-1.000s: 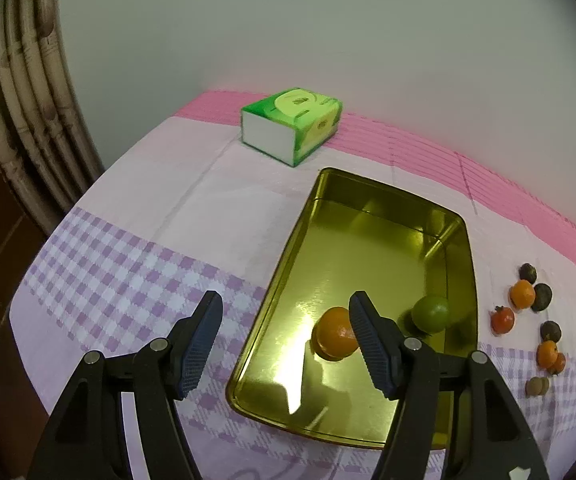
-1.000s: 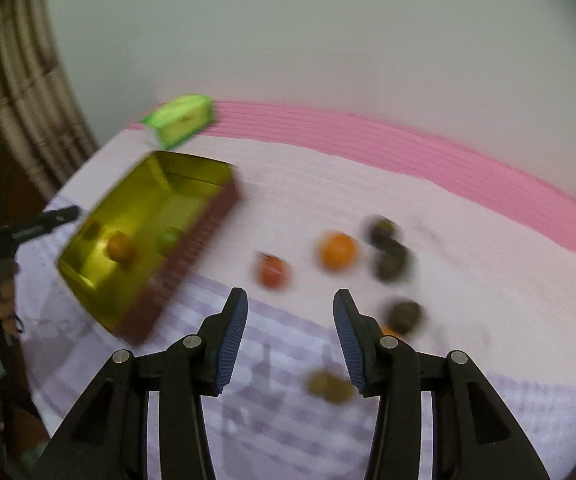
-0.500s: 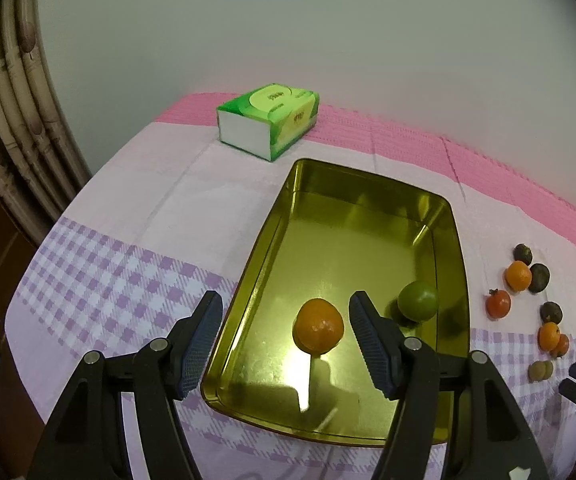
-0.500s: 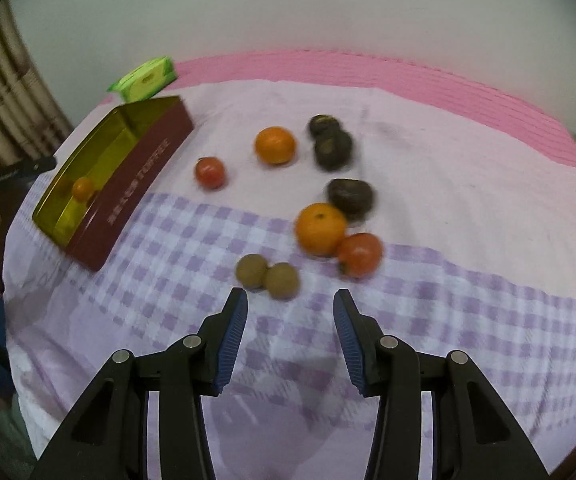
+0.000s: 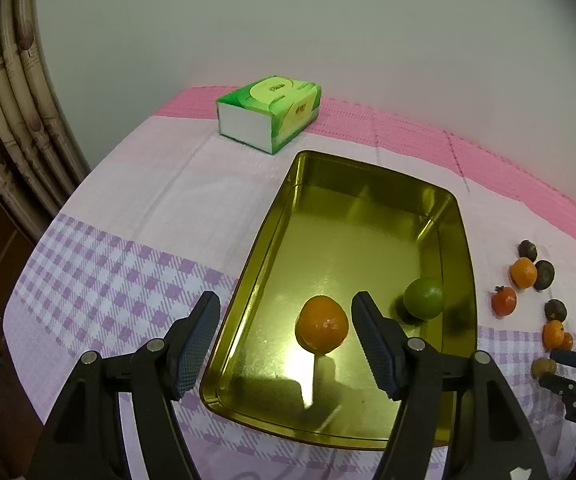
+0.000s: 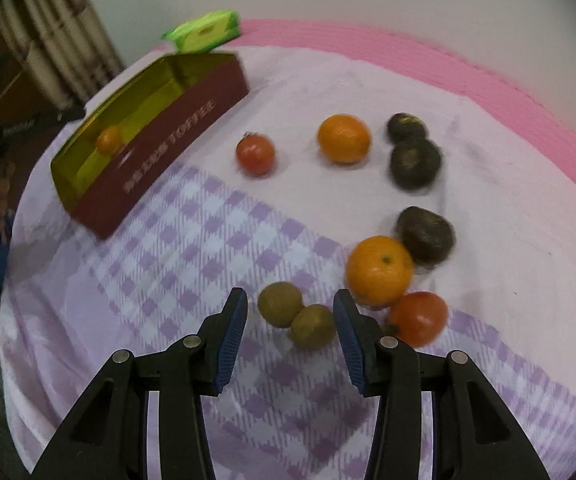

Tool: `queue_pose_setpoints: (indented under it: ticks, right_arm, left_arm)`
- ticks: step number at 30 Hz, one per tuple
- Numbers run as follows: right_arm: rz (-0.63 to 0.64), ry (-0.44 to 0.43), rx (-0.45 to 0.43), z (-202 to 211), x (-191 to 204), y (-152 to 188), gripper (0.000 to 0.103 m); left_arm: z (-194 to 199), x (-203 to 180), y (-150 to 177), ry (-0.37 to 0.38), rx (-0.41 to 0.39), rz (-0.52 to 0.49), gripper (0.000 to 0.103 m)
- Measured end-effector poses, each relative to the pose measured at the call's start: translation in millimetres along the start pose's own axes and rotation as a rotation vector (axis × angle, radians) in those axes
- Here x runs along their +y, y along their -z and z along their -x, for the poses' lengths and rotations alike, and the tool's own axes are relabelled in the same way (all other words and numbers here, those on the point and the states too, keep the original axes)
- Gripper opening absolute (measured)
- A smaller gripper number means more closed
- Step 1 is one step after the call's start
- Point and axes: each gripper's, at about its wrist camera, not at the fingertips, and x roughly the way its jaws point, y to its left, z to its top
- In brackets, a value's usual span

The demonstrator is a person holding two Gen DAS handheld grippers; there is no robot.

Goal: Organize fruits
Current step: 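Move right tool toward brown kiwis while left tool moves toward red tomato, then grasp red tomato with left tool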

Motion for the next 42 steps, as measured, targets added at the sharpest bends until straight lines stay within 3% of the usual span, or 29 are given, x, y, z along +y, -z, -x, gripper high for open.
queue_pose_setpoints:
  ticks: [10,15,17,22,26,33,42]
  right_arm:
    - [-0.037,-0.030,-0.007,-2.3,11.1,10.5,0.045]
    - [0.009,0.029,-0.012,-10.7,16.4,5.2,0.043]
    - [0.001,0.034,-0.024,-11.7,14.8,3.2,0.037]
    - [-0.002,0.051,-0.046,-10.3,17.3,10.0,0.036]
    - [-0.014,0.067,-0.063,-8.5,15.8,17.4,0.036]
    - [-0.160,0.099,-0.048,-3.2,0.2,24.6,0.036]
    - [-0.202,0.136,-0.055,6.1,-11.9,41.4,0.036]
  left_arm:
    - [-6.8,0.0,-0.3,-0.015,0.019,-0.010,0.066]
    - [-5.0,-2.8,0.2,-0.018,0.010,-0.022,0.066]
    - [-4.1,-4.7,0.5,-0.020,0.006,-0.026,0.066]
    - [-2.1,-13.9,1.7,-0.026,0.011,-0.041,0.066]
    - [5.0,-35.7,1.7,0.014,0.013,-0.075,0.066]
    - [9.0,-91.9,0.4,0.127,0.018,-0.131,0.066]
    - [-3.1,-166.5,4.5,0.204,0.057,-0.251,0.066]
